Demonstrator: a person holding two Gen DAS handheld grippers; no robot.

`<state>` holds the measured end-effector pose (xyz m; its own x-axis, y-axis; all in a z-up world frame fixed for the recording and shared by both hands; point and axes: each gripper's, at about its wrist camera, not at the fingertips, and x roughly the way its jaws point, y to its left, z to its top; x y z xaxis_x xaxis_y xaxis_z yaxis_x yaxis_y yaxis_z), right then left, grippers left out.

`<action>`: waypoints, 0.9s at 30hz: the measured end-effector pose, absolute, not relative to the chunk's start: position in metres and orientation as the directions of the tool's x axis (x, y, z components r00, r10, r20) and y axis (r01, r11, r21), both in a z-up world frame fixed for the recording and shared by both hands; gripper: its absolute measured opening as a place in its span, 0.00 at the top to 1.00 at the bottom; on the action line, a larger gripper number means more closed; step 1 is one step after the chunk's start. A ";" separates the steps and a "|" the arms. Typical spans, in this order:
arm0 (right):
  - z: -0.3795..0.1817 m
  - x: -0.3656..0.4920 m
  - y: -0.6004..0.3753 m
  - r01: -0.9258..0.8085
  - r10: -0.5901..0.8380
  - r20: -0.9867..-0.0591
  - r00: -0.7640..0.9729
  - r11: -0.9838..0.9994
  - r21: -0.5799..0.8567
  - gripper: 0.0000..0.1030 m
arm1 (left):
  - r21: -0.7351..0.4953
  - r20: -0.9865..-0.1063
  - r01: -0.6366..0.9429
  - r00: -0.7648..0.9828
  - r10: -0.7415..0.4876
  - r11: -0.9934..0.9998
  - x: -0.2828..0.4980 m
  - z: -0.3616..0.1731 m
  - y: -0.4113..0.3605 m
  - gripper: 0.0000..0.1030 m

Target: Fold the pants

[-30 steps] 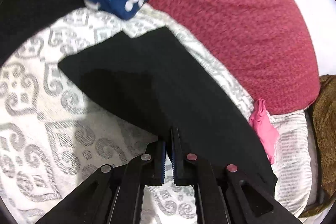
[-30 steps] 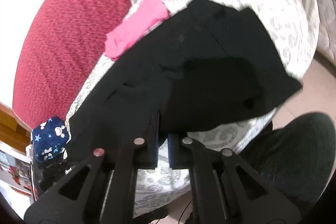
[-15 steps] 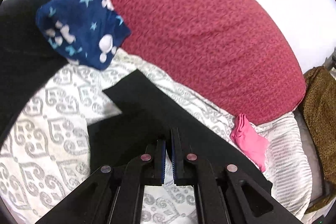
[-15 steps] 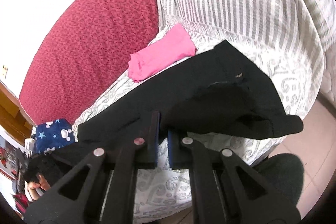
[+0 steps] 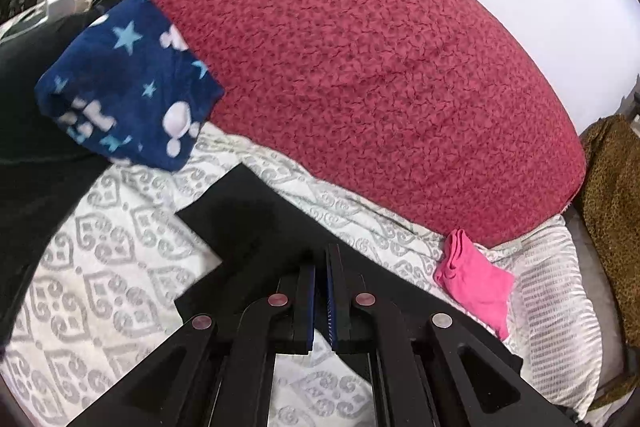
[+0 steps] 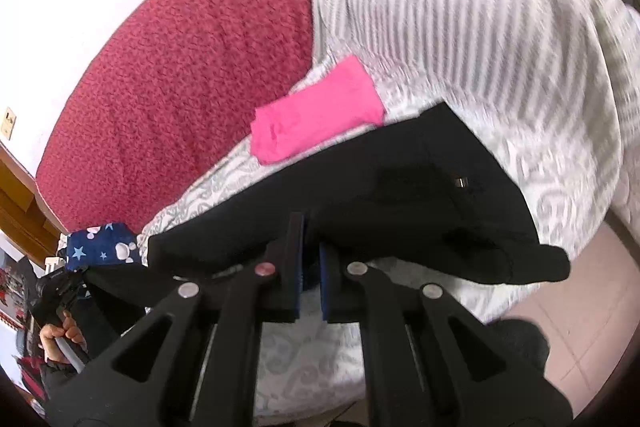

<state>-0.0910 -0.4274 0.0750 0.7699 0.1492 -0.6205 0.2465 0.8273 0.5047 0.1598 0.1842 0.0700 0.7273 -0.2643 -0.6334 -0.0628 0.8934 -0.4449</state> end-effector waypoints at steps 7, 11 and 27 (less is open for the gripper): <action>0.080 -0.021 -0.447 0.262 0.135 -0.667 0.733 0.849 0.460 0.93 | -0.348 -0.704 -0.073 0.679 -0.209 0.935 0.222 0.065 0.155 0.97; 0.068 0.043 -0.452 0.275 0.105 -0.718 0.689 0.878 0.392 0.92 | -0.282 -0.764 -0.106 0.626 -0.156 0.954 0.270 0.040 0.136 0.97; -0.077 0.201 -0.468 0.376 0.044 -0.896 0.442 0.897 0.230 0.75 | 0.063 -0.899 -0.029 0.432 0.070 0.998 0.388 -0.062 0.058 0.83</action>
<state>0.2007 -0.4683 -0.0772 0.4422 0.0444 -0.8958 0.3764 0.8974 0.2303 0.3877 0.0578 -0.0618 0.4321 0.0697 -0.8991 -0.0291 0.9976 0.0633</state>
